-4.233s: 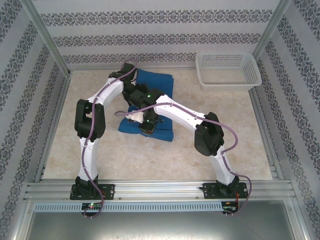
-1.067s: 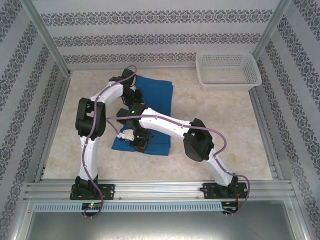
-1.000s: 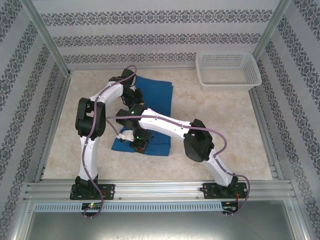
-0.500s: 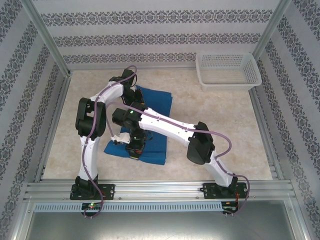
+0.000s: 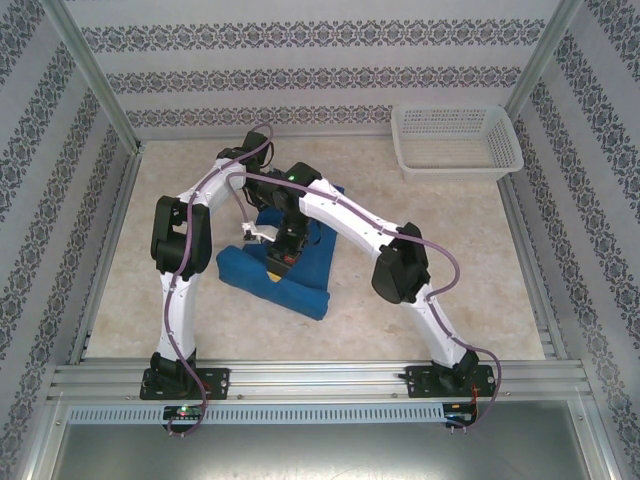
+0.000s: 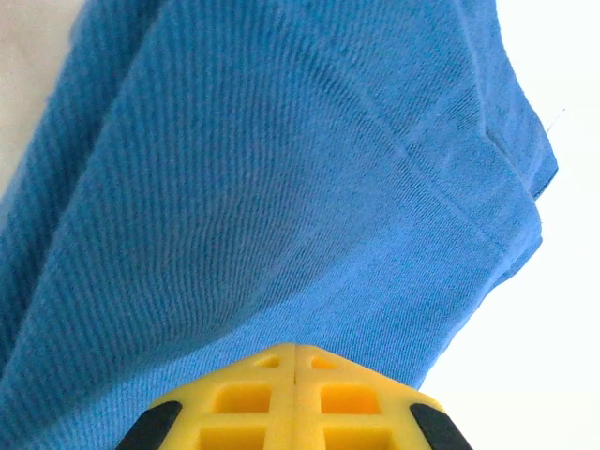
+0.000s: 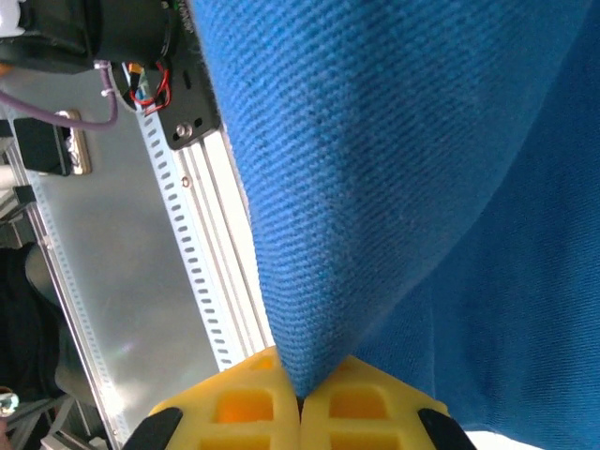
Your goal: Roll up the long pants
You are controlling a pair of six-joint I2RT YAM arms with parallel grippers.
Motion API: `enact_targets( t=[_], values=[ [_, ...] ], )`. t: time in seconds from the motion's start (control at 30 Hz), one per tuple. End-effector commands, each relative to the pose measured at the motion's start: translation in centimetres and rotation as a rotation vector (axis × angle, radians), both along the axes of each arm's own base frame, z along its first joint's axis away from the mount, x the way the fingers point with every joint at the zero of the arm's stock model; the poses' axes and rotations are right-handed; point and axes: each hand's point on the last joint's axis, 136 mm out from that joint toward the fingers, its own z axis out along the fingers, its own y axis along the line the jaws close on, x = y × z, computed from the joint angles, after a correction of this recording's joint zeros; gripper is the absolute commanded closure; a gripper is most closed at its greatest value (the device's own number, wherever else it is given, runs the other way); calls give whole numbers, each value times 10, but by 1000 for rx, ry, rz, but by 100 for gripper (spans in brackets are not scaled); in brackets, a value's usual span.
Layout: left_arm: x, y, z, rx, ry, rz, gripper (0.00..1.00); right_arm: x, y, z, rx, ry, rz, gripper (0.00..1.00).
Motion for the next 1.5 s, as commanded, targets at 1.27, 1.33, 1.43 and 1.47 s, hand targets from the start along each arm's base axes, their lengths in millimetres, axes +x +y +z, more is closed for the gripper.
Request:
enact_targets(
  t=[1.27, 1.33, 1.43, 1.47],
  values=[
    [-111, 95, 80, 139, -139, 127, 100, 51, -6, -108, -145, -40, -56, 100],
    [-124, 92, 68, 126, -133, 144, 100, 52, -6, -109, -143, -39, -59, 100],
    [-137, 87, 49, 105, -95, 151, 100, 53, -5, -108, -141, -40, -60, 100],
    [-139, 85, 43, 98, -82, 148, 100, 53, -5, -108, -139, -39, -61, 100]
  ],
)
